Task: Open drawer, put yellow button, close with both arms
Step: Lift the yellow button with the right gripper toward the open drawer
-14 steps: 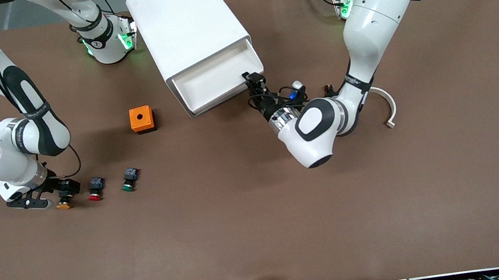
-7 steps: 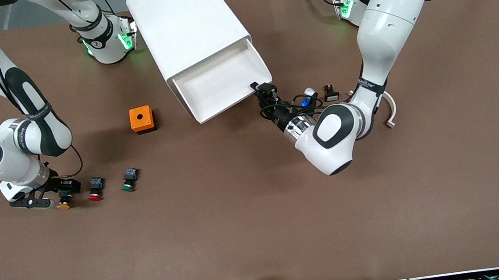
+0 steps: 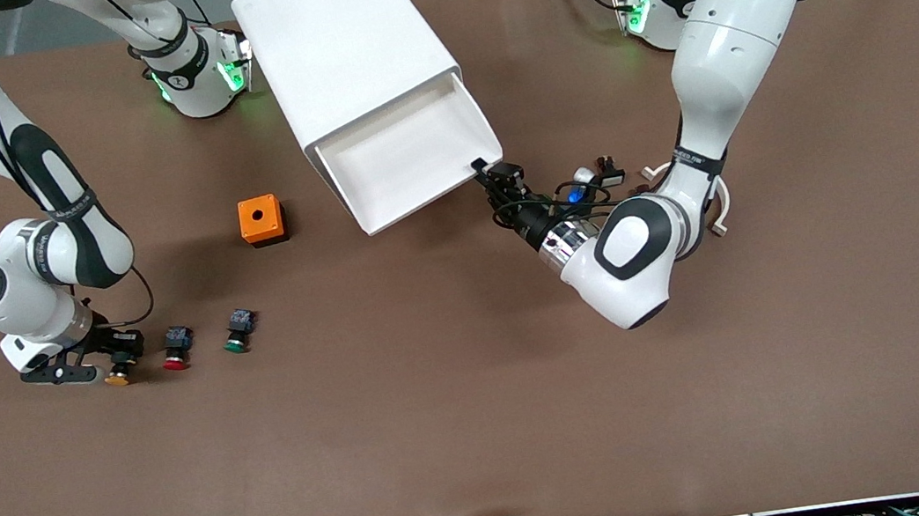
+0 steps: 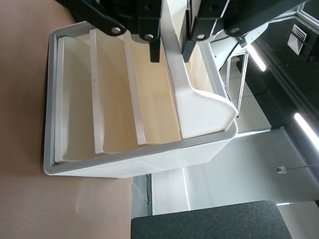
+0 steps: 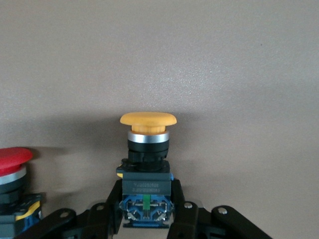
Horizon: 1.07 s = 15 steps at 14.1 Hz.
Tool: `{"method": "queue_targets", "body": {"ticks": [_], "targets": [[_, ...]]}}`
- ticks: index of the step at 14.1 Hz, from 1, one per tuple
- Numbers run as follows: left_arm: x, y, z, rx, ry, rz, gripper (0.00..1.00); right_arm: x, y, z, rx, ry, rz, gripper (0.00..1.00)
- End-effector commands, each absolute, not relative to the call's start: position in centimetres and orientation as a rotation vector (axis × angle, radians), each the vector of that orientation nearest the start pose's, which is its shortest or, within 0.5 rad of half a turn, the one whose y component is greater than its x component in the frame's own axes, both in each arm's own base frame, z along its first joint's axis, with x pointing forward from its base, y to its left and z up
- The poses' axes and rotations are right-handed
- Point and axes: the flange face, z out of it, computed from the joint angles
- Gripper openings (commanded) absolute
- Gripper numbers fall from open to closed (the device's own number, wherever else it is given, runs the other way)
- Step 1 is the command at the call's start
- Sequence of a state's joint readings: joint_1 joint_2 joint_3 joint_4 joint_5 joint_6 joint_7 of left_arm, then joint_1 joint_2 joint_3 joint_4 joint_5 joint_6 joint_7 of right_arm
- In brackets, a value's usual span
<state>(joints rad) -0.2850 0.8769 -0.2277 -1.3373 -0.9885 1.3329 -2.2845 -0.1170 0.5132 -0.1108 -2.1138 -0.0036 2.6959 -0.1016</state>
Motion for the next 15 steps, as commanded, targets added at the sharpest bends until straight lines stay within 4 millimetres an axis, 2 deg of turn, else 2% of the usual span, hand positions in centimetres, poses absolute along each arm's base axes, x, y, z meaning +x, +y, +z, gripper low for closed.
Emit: {"method": "queue_targets", "body": {"ticks": [1,2,5,6,8,9,11,13,14,15], "targets": [[55.1,-38.4,24.5,-1.111,-1.729,1.649,0.22,56.8,-13.3,18.2,-3.19,0.17,-0.076,0.03],[55.1,-38.4,24.5,-1.11,-1.731,1.65,0.31,56.9,-13.1,18.9,-3.182,0.18,-0.053,0.01],[56.1,-38.2,25.5,-1.186,-1.73,1.692,0.96,58.1,-12.0,24.1,-3.09,0.281,0.015,0.0],[56.5,-38.2,26.1,-1.245,-1.724,1.719,1.0,58.3,-11.2,26.4,-3.05,0.306,0.054,0.0],[56.7,-38.3,26.6,-1.35,-1.698,1.764,1.0,58.1,-9.2,31.1,-3.017,0.411,0.083,0.0],[56.8,-38.3,26.7,-1.405,-1.682,1.786,1.0,57.7,-7.4,33.3,-3.0,0.469,0.114,0.0],[58.2,-37.2,27.8,-1.606,-1.641,1.857,1.0,56.5,-2.8,38.0,-2.967,0.611,0.151,0.0],[59.2,-36.4,28.7,-1.917,-1.561,1.79,1.0,55.1,3.0,42.4,-2.927,0.781,0.162,0.0],[59.2,-36.0,28.9,-2.051,-1.497,1.747,1.0,54.4,6.2,43.9,-2.909,0.85,0.158,0.0],[59.4,-35.4,30.9,-2.205,-1.438,1.691,1.0,53.3,10.0,44.9,-2.889,0.935,0.177,0.0]]}}
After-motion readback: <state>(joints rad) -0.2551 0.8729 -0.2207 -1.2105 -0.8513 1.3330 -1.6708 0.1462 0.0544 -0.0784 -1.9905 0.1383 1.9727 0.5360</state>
